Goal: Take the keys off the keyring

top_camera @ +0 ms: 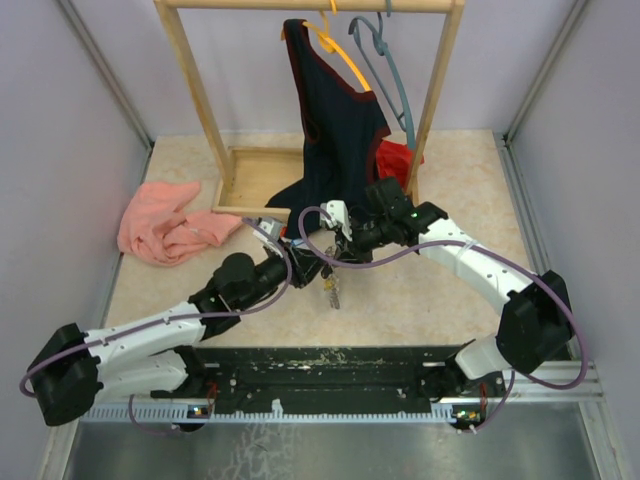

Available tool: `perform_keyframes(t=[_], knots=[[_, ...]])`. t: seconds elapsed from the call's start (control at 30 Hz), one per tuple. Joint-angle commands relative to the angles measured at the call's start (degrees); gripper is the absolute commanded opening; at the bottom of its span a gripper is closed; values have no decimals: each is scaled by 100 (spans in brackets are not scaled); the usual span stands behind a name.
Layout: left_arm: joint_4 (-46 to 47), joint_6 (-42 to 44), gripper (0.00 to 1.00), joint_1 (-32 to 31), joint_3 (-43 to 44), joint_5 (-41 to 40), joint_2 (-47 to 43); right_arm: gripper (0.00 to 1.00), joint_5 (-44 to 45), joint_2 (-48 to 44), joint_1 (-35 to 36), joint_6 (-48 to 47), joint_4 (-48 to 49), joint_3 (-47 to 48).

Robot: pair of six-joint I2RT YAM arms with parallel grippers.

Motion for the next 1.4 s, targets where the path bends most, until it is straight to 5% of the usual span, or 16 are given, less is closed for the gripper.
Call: perform_keyframes(t=[0.0, 0.7, 1.13, 1.37], knots=[[-1501, -565, 39, -122, 510, -336, 85, 0, -73, -95, 68, 107, 320, 186], [-2139, -678, 37, -479, 1153, -914, 453, 0, -34, -94, 103, 168, 356, 166], [-2261, -528, 1, -472, 1074, -1246, 367, 0, -33, -180, 121, 100, 318, 168], [-2373, -556, 0, -449, 874, -1522, 167, 0, -317, -279, 37, 61, 405, 106]])
